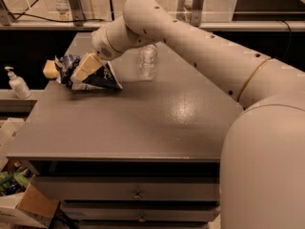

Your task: Move blue chip bag near sponge

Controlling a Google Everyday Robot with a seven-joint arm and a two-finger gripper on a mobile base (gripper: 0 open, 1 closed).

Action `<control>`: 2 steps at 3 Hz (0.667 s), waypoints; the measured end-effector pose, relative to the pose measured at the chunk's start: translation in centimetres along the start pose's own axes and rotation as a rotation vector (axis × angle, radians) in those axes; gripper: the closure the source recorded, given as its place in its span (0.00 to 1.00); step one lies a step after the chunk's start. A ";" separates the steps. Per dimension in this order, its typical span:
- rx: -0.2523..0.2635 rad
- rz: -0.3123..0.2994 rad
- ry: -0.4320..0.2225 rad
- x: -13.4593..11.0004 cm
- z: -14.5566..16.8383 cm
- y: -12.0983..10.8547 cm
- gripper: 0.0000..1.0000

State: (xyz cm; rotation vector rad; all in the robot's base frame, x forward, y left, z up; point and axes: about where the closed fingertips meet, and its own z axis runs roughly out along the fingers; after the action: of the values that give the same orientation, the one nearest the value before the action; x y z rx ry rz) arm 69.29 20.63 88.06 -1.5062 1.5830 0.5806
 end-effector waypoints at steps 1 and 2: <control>0.023 -0.008 -0.016 -0.2 -1.2 -0.4 0.00; 0.045 -0.053 -0.023 -0.7 -3.0 -1.0 0.00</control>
Offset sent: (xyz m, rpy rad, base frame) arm 0.0030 -0.0437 0.0447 0.0062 -0.1399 -0.0009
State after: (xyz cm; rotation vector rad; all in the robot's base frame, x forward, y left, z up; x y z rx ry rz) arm 69.37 18.39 90.42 -1.4985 1.5245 0.5271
